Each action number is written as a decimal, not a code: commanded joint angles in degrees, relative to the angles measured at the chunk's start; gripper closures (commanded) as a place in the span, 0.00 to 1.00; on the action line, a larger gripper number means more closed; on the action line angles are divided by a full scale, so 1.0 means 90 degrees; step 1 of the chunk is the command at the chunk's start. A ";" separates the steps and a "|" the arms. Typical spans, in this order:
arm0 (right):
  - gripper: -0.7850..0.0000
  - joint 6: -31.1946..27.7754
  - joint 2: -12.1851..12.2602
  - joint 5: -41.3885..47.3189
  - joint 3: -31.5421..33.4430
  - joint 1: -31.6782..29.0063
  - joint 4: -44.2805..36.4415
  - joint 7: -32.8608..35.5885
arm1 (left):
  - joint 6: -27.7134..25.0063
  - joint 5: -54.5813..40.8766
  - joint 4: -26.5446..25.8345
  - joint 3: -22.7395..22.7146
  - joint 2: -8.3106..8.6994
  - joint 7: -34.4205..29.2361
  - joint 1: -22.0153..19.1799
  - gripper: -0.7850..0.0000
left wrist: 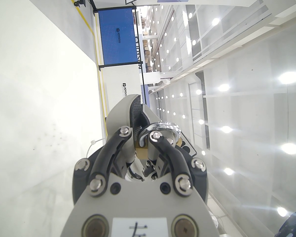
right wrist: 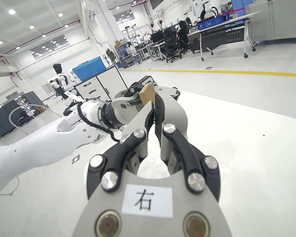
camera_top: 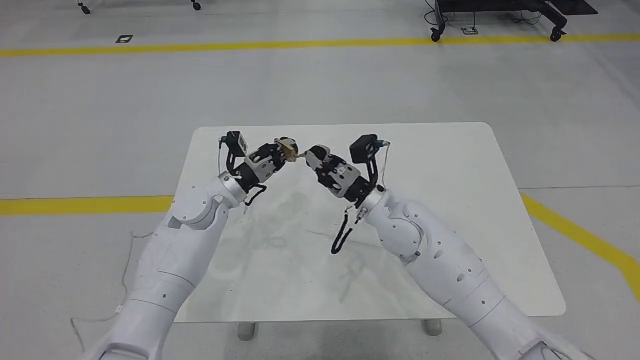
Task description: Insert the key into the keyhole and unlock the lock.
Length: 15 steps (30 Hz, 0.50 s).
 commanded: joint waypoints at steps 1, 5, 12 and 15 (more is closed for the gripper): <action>1.00 0.0024 -0.0017 -0.0054 -0.0011 0.0003 0.0000 -0.0026 | 0.0004 0.0003 -0.0003 -0.0006 -0.0002 -0.0006 0.0003 1.00; 1.00 0.0147 -0.0053 -0.0339 -0.0035 -0.0020 -0.0032 -0.0182 | 0.0059 -0.0046 -0.0001 -0.0022 -0.0009 0.0002 0.0013 1.00; 1.00 0.0311 -0.0104 -0.0969 -0.0082 -0.0142 -0.0127 -0.0656 | 0.0467 -0.0356 0.0115 -0.0042 -0.0031 -0.0159 -0.0049 1.00; 1.00 0.0253 -0.0109 -0.1276 -0.0056 -0.0203 -0.0183 -0.0963 | 0.0772 -0.0492 0.0229 -0.0033 -0.0042 -0.0259 -0.0117 1.00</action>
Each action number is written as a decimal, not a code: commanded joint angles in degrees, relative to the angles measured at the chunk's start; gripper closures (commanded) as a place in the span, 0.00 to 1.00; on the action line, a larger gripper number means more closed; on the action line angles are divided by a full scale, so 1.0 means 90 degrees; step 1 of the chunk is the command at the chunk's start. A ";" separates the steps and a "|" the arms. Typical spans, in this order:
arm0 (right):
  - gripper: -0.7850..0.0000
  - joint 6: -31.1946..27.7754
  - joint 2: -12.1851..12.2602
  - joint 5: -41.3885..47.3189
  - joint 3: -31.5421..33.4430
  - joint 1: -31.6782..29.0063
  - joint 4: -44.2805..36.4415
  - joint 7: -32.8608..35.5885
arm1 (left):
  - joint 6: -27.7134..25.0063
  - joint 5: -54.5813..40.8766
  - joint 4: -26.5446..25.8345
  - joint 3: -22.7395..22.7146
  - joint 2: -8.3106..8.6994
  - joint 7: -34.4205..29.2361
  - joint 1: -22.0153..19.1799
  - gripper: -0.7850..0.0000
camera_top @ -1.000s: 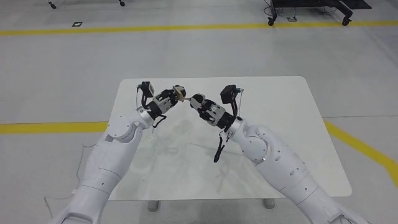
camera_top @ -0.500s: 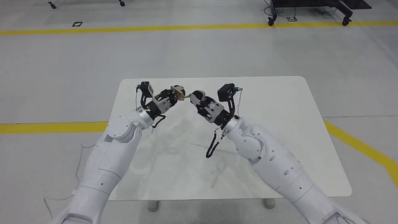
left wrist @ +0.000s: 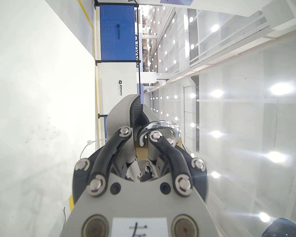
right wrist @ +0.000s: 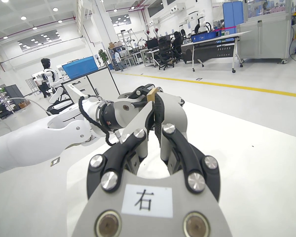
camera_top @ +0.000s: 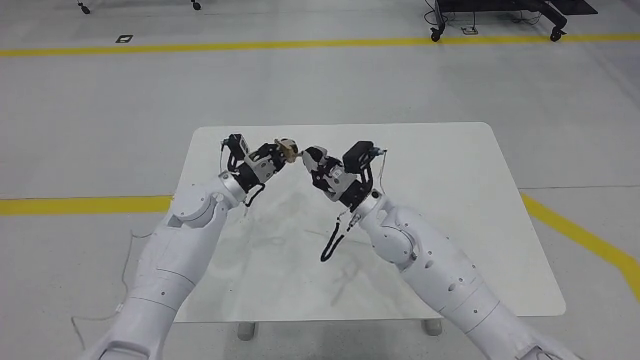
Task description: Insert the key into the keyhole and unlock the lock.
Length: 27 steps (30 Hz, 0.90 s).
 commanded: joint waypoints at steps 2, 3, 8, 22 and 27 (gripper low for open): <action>1.00 -0.0063 0.0002 -0.0309 0.0029 -0.0037 -0.0035 -0.0226 | 0.0251 -0.0097 0.0096 0.0017 -0.0009 -0.0120 -0.0067 1.00; 1.00 -0.0085 0.0002 -0.0429 0.0036 -0.0050 -0.0048 -0.0301 | 0.0322 -0.0111 0.0125 0.0026 -0.0011 -0.0181 -0.0097 1.00; 1.00 -0.0408 0.0026 -0.1237 0.0020 0.0025 -0.0059 -0.0364 | 0.0517 -0.0046 0.0257 0.0095 -0.0017 -0.0425 -0.0211 1.00; 1.00 -0.0441 0.0123 -0.2778 0.0333 0.0108 0.0078 -0.0435 | 0.0721 0.0155 0.0467 0.0248 -0.0023 -0.0926 -0.0372 1.00; 1.00 -0.0791 0.0166 -0.2789 0.0471 0.0002 -0.0096 -0.0487 | 0.0775 0.0191 0.0523 0.0302 -0.0035 -0.0958 -0.0417 1.00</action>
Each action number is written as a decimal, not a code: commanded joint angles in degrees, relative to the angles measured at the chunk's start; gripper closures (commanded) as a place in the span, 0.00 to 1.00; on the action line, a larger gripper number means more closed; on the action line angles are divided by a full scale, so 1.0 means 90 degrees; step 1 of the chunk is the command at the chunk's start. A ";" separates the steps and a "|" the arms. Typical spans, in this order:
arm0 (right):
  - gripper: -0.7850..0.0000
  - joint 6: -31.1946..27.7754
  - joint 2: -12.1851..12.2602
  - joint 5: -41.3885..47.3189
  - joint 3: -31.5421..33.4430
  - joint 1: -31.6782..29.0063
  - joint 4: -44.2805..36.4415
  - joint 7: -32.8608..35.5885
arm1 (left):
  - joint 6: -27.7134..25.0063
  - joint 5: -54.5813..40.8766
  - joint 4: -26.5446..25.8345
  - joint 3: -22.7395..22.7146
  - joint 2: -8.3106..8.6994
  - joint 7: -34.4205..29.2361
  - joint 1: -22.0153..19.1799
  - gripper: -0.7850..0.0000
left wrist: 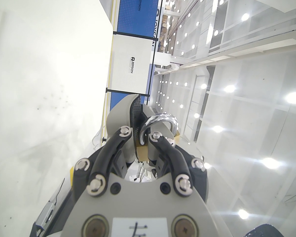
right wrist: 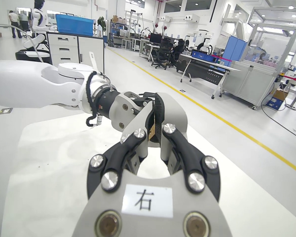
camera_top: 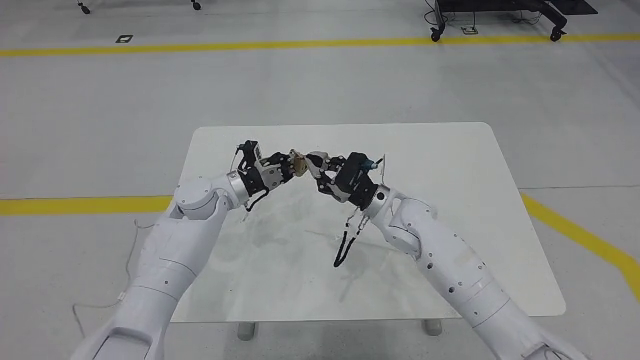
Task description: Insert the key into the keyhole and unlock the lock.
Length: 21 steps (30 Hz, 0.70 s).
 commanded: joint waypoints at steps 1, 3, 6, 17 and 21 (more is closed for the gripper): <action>1.00 -0.0101 0.0009 -0.0061 0.0005 -0.0024 -0.0054 0.0027 | 0.0013 -0.0004 0.0021 0.0011 -0.0004 -0.0008 -0.0013 1.00; 1.00 -0.0154 0.0015 -0.0145 0.0008 -0.0030 -0.0048 0.0115 | 0.0029 -0.0029 0.0048 0.0008 -0.0006 -0.0037 -0.0028 1.00; 1.00 -0.0196 0.0011 -0.0207 0.0004 0.0008 0.0039 0.0259 | 0.0063 -0.0126 0.0092 -0.0017 -0.0007 -0.0132 -0.0042 1.00; 1.00 0.0004 0.0049 -0.0275 0.0297 -0.0142 0.0068 0.0331 | 0.0322 -0.0669 0.0320 -0.0079 -0.0035 -0.0544 -0.0134 1.00; 1.00 -0.0071 0.0048 -0.0111 0.0355 -0.0191 0.0064 0.0356 | 0.0287 -0.0664 0.0352 -0.0069 -0.0040 -0.0557 -0.0153 1.00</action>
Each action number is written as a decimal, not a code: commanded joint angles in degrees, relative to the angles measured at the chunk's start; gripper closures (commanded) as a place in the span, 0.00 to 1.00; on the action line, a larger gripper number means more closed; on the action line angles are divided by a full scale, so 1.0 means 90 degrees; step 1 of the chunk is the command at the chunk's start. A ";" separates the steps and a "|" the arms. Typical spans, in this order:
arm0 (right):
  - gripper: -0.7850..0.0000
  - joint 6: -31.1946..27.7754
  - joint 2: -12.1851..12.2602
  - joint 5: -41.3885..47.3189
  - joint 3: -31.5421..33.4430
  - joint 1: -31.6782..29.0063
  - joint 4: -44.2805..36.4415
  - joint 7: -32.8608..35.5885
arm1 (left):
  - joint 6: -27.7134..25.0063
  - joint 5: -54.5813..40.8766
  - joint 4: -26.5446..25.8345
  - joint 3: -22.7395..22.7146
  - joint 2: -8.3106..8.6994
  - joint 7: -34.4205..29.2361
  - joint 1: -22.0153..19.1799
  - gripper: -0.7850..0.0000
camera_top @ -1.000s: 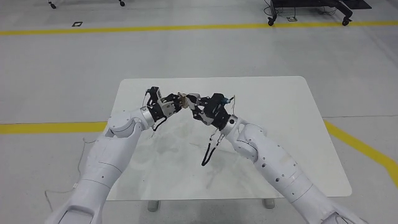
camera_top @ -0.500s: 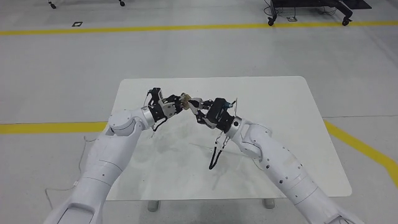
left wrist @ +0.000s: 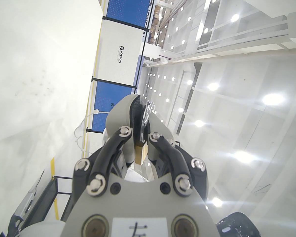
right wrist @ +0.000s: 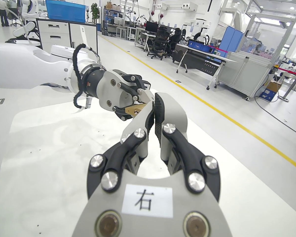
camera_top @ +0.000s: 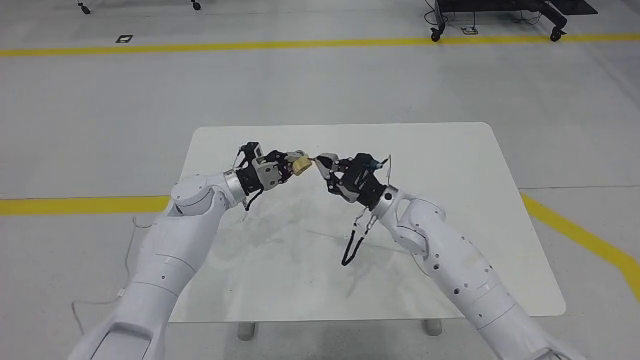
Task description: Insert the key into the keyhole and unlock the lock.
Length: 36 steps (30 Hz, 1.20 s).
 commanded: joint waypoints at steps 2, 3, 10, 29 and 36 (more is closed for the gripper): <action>1.00 -0.0069 -0.0004 0.0016 -0.0015 -0.0023 -0.0029 0.0023 | -0.0016 0.0003 0.0015 0.0004 -0.0003 0.0010 -0.0009 1.00; 1.00 -0.0087 -0.0008 0.0014 -0.0034 -0.0037 -0.0038 0.0035 | -0.0036 0.0029 0.0015 0.0006 -0.0003 0.0032 -0.0013 1.00; 1.00 0.0010 -0.0039 -0.0058 -0.0110 -0.0045 -0.0003 0.0157 | -0.0119 -0.0002 0.0017 -0.0020 -0.0009 0.0141 -0.0001 1.00; 1.00 -0.1286 -0.0151 0.4637 0.0146 -0.0047 0.0736 0.2098 | -0.1649 0.0710 -0.0603 -0.0264 0.0041 0.1166 0.0378 1.00; 1.00 -0.1209 -0.0225 0.6203 -0.0049 0.0202 0.0983 0.3307 | -0.1920 0.1056 -0.0919 -0.0279 0.0051 0.1561 0.0600 1.00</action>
